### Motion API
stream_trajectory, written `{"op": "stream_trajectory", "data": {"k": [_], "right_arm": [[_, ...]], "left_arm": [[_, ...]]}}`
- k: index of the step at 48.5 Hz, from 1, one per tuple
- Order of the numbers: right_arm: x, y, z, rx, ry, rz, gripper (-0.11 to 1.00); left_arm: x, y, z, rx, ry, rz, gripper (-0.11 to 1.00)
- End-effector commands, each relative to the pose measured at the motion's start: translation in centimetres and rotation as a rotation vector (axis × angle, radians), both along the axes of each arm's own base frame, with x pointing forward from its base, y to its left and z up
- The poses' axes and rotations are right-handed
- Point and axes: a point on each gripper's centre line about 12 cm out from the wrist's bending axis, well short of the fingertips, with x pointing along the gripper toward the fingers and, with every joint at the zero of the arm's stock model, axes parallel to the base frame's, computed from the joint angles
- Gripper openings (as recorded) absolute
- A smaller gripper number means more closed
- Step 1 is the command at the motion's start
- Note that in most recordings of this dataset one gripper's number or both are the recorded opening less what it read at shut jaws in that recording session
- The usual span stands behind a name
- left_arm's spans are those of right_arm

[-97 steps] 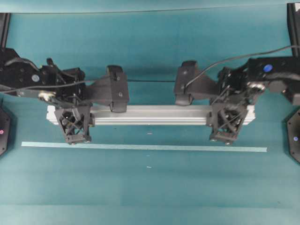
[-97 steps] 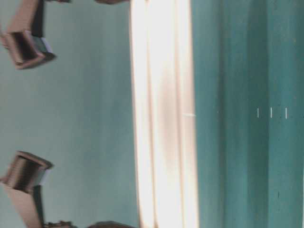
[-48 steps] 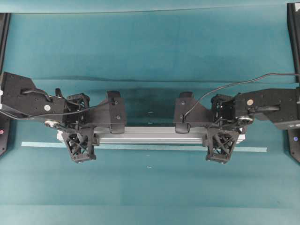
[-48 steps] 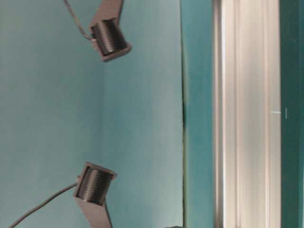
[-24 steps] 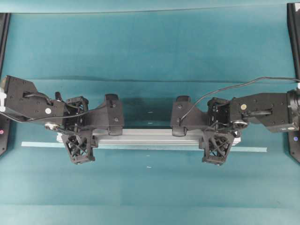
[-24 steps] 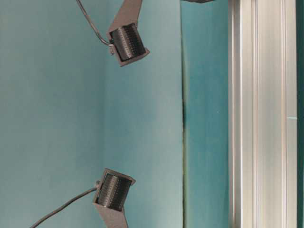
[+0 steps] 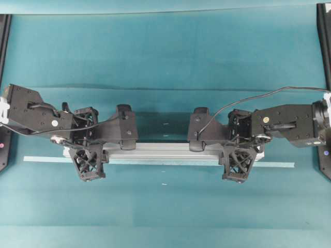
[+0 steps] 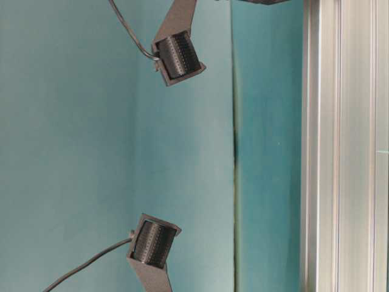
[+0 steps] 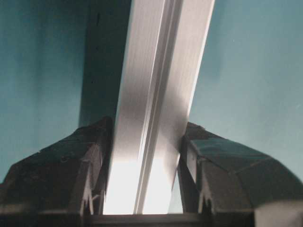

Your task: Lift the metal rail with both hands and move it towards you.

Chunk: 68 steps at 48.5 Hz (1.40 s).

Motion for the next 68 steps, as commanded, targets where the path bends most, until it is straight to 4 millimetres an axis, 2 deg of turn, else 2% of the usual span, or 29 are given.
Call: {"op": "stream_trajectory", "data": {"k": [1,26,36,47,68], "right_arm": [[0.15,-0.36,-0.01,0.006,-0.003,-0.034,0.42],[-0.26,-0.83,-0.28,0.006,0.006,-0.051,0.42],[-0.38,-0.83,-0.42,0.006,0.006,-0.052,0.42],[-0.12,-0.91,-0.42,0.004,-0.015,-0.058,0.42],[-0.11,-0.84,-0.48,0.014,-0.01,-0.08,0.42]], "left_arm": [[0.33,0.36,0.44,-0.013,-0.027,0.053,0.33],[0.6,0.49,0.36,-0.014,-0.053,0.053,0.33],[0.79,0.29,0.39,-0.001,-0.078,-0.003,0.33],[0.61,0.19,0.3,0.013,-0.077,-0.059,0.33],[0.23,0.19,-0.07,0.012,-0.073,-0.056,0.33]]}}
